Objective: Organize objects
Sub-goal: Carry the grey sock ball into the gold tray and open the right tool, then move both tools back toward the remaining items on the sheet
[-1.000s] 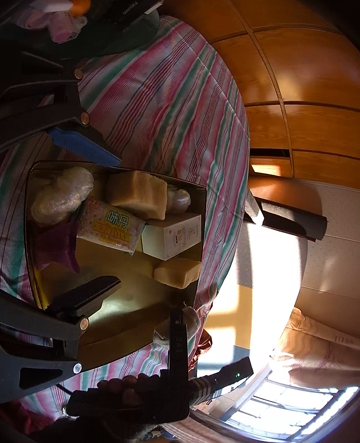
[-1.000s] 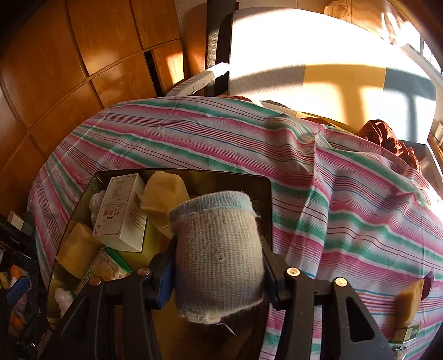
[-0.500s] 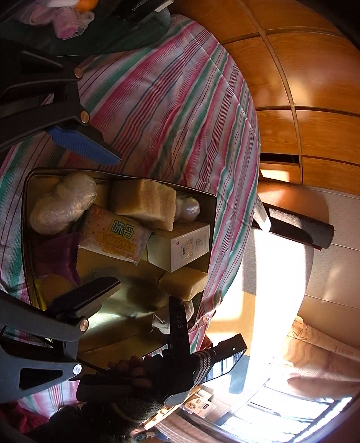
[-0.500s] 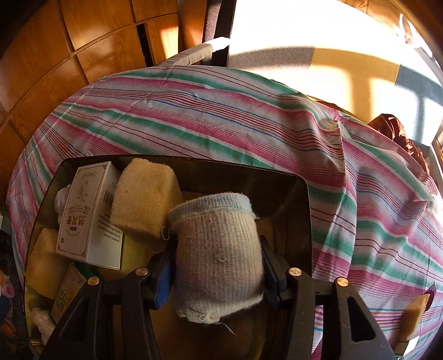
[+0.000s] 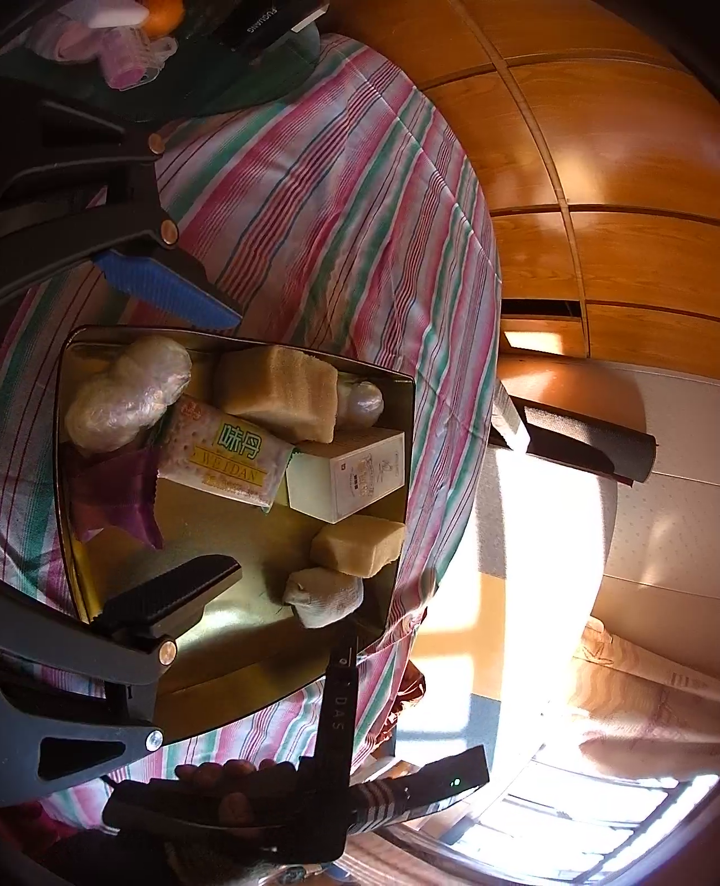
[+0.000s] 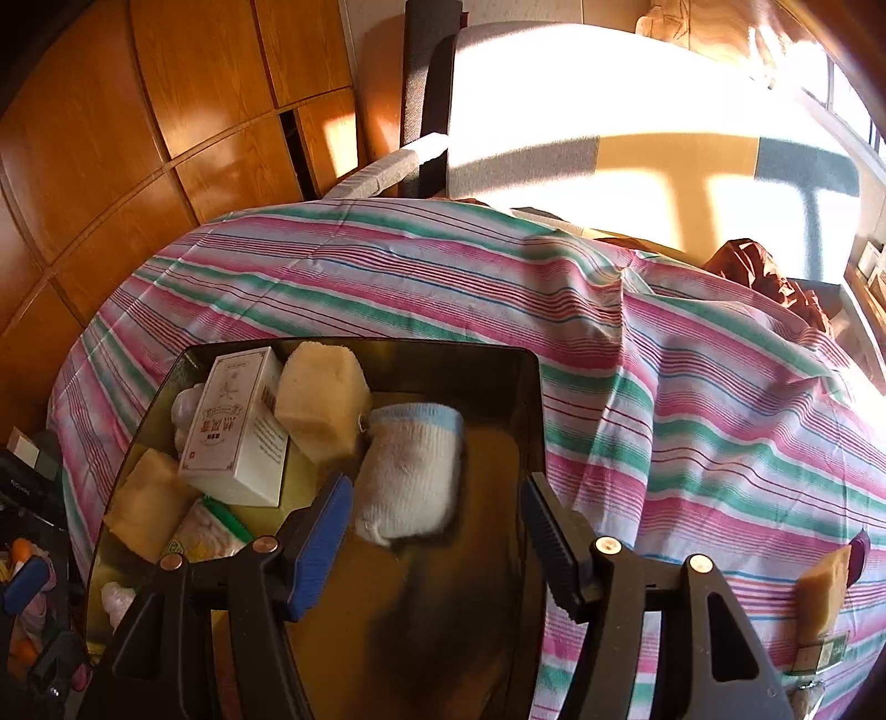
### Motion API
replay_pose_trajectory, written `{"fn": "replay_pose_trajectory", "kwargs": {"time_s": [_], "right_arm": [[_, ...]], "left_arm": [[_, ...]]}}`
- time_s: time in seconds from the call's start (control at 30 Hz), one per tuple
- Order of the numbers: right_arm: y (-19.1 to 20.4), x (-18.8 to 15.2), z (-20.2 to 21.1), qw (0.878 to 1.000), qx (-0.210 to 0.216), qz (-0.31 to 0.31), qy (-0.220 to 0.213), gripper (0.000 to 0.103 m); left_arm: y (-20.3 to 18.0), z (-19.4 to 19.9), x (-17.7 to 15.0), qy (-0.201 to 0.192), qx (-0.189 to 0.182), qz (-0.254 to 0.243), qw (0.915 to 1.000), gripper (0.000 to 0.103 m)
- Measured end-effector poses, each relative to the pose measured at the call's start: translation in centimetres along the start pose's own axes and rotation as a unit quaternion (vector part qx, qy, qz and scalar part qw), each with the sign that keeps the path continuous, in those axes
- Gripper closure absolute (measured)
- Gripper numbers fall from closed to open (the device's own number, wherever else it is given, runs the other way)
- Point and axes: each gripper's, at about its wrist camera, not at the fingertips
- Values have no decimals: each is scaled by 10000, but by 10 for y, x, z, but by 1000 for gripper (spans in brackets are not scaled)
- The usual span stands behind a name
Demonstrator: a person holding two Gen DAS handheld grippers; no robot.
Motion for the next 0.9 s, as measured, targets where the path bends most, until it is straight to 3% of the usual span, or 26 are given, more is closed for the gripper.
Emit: {"fn": "replay_pose_trajectory", "kwargs": {"time_s": [0.5, 0.9], "right_arm": [[-13, -71, 63, 9993, -184, -19, -328, 39], [-77, -101, 116, 9953, -538, -558, -588, 39]], "left_arm": [[-21, 15, -6, -111, 33, -362, 9993, 18], [-48, 22, -8, -152, -96, -711, 9973, 18]]}}
Point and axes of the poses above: each gripper's, at about its wrist camera, not at the fingertips, and z roughly against the way its jaws point, y to its left, x to its top, and after that the axes turned 13 degrees about x, right-handed
